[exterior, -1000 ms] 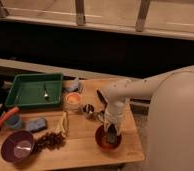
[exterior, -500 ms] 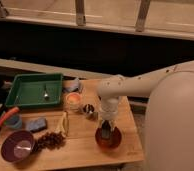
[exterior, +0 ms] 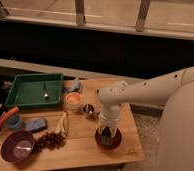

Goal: Wipe red bowl with eraser

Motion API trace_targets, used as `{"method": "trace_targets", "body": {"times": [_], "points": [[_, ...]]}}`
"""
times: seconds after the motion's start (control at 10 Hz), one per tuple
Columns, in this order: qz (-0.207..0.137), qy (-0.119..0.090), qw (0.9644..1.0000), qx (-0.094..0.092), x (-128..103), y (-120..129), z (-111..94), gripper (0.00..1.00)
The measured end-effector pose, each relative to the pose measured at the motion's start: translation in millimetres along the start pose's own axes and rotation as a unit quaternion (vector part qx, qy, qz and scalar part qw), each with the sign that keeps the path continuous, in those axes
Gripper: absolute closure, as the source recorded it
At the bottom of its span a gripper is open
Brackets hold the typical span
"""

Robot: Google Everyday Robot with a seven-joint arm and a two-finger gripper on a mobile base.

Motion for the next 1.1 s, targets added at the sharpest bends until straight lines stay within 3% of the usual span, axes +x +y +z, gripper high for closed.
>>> {"method": "trace_targets", "body": {"times": [0.3, 0.6, 1.1], "points": [[0.023, 0.003, 0.9997, 0.004, -6, -12, 3, 1.0], [0.034, -0.001, 0.9992, 0.022, -29, -17, -1, 1.0], [0.033, -0.011, 0.999, 0.029, -39, -15, -5, 1.0]]}}
